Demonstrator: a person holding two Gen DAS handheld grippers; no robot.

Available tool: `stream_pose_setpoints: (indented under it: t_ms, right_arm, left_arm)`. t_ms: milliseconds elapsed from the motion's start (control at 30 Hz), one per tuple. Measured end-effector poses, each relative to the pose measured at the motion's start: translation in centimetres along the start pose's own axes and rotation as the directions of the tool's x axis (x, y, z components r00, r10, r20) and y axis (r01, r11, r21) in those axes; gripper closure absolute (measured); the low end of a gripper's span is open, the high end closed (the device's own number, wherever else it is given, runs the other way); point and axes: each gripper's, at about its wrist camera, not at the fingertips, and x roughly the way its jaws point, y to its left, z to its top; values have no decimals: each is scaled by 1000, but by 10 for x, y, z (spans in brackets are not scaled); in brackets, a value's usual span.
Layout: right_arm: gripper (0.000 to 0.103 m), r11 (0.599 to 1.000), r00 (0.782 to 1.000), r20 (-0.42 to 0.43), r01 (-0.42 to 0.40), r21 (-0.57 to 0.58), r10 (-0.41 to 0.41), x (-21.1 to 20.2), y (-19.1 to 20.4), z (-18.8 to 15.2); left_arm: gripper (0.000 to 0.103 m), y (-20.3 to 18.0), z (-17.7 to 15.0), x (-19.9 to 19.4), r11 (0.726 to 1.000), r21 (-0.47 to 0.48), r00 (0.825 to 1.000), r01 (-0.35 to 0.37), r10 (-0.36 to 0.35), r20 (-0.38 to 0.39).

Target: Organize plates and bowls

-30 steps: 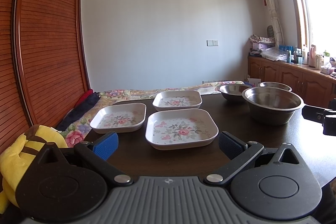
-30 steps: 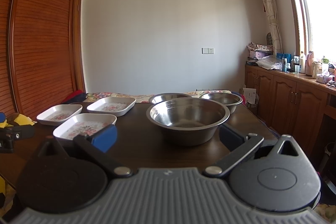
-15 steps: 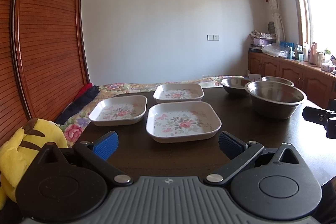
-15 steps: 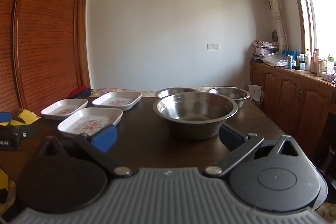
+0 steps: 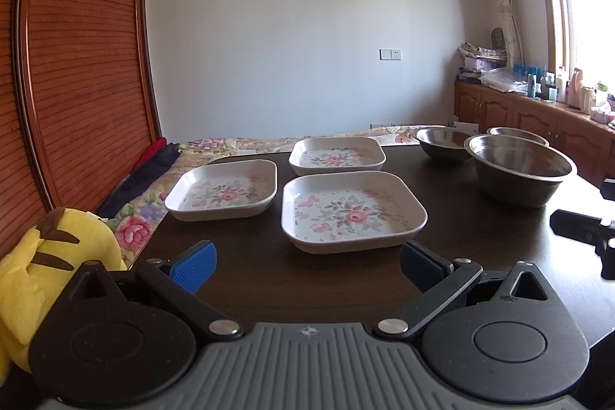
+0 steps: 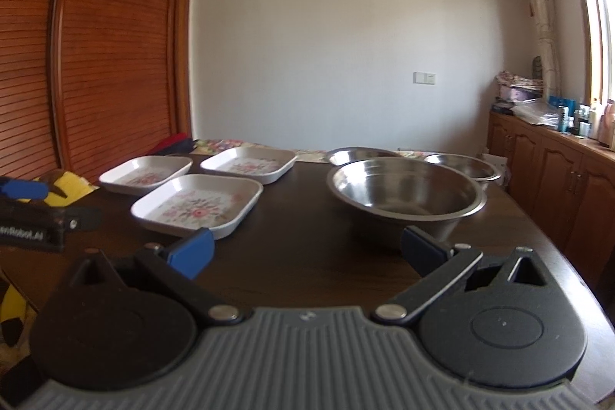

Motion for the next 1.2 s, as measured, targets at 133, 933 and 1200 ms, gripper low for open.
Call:
stream_pose_setpoints:
  t_ms: [133,933,1200]
  right_arm:
    - [0,999,999,-9,-41,-25,41,8,9,7]
    - [26,974,968,-147,-216,-63,205,97,29,43]
    - [47,970,952,-207,-239,-49,224,124,27,42]
  left_arm:
    - [0,10,7,7,999,-6,999,34,-34,-7]
    - [30,48,30,74,990,-19,984,137,-138,-109]
    - [49,51,35,102,985,-39,975,166,-170,-145]
